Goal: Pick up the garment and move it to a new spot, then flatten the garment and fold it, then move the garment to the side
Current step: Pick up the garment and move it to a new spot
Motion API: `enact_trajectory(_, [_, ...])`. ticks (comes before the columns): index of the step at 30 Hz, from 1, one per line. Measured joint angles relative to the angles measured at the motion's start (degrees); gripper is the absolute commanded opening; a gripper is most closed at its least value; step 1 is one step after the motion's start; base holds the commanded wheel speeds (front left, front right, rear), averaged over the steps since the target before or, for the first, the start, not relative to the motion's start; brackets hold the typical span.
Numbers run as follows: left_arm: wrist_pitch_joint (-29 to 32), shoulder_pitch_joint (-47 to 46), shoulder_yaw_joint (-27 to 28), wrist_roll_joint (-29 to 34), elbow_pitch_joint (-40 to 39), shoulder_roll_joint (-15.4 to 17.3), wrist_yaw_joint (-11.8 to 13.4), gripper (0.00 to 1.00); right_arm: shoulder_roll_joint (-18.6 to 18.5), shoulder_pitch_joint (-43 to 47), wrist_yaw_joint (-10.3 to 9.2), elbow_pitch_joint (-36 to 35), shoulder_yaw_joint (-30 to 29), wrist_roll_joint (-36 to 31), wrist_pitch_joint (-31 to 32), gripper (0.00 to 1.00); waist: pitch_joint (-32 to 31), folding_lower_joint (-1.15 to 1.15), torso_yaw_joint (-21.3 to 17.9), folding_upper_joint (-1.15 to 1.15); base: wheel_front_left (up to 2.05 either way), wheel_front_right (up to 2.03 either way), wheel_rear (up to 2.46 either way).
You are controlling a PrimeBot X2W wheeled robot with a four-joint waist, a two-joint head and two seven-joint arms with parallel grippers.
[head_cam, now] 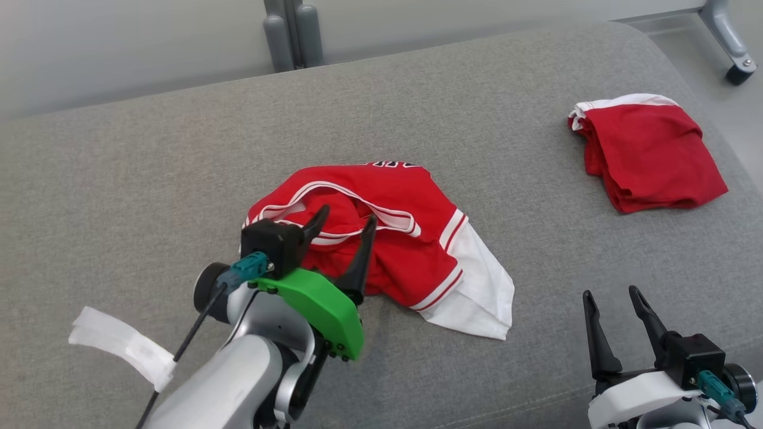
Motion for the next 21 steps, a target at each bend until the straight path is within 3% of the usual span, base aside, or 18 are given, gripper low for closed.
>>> enact_trajectory(3, [3.48,0.24,-2.47,0.63,-5.16,0.53,0.69,1.0,-0.02,-0.22,0.0,0.22,0.05,0.55,0.0,1.0,0.41,0.0,-1.05,0.0,0.0,0.0,0.0])
enact_trajectory(7, [8.0,-0.29,-6.86,2.63,-6.06,0.59,-0.01,1.0,-0.02,-0.96,0.0,0.57,0.46,1.26,0.0,1.0,1.12,0.0,-2.47,0.0,0.0,0.0,0.0])
enact_trajectory(15, [13.11,-8.32,-10.07,5.31,0.67,-0.56,-2.92,1.0,-0.01,-2.14,0.0,0.92,1.26,2.68,0.0,1.0,2.75,0.0,-5.37,0.0,0.0,0.0,0.0])
enact_trajectory(21, [14.89,-11.37,-9.92,5.83,6.04,-0.29,-3.58,1.0,-0.02,-2.13,0.0,1.56,1.14,3.35,0.0,1.0,3.52,0.0,-7.3,0.0,0.0,0.0,0.0])
